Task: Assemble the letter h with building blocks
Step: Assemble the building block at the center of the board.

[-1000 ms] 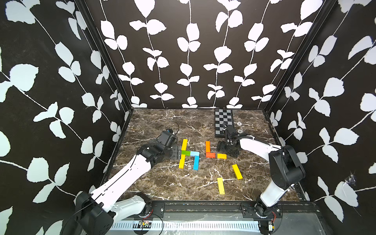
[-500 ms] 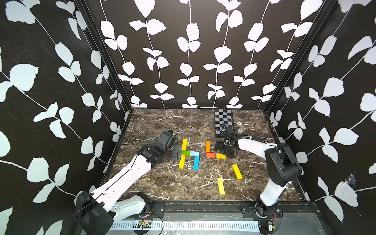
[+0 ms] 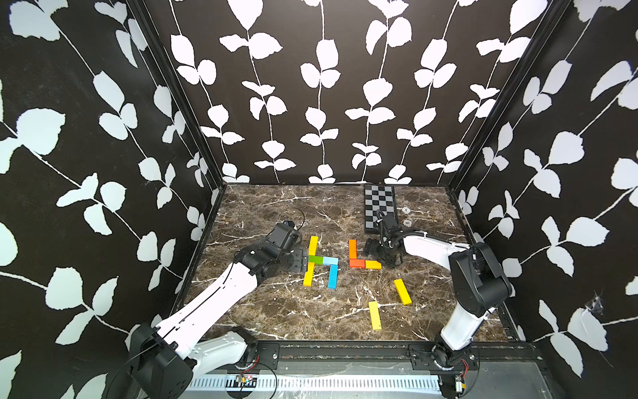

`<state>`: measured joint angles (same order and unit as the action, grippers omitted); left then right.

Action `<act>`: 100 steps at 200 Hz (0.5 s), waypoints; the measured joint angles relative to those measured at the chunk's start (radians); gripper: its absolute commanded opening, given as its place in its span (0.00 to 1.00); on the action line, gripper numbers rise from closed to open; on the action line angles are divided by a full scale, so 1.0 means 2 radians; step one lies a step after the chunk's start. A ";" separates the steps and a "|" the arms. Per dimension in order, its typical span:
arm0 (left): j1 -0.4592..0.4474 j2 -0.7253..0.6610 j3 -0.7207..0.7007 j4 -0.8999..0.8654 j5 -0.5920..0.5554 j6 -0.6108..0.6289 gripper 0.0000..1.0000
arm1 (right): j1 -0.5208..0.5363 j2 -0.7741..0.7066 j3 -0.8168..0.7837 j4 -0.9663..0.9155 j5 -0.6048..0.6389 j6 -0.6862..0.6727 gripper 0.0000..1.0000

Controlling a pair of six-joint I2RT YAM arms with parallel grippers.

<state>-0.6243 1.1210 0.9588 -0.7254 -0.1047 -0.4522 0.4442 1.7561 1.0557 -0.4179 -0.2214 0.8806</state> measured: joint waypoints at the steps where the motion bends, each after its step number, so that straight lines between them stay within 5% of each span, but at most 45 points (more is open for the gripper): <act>1: 0.000 0.000 0.000 0.000 0.000 0.000 0.86 | 0.000 0.000 0.000 0.000 0.000 0.000 0.86; 100: 0.000 0.004 0.000 0.007 0.006 0.000 0.86 | 0.000 -0.002 -0.002 0.005 -0.001 0.013 0.84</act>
<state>-0.6243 1.1297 0.9585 -0.7120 -0.0937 -0.4522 0.4442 1.7531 1.0515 -0.4084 -0.2226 0.9070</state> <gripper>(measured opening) 0.857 0.837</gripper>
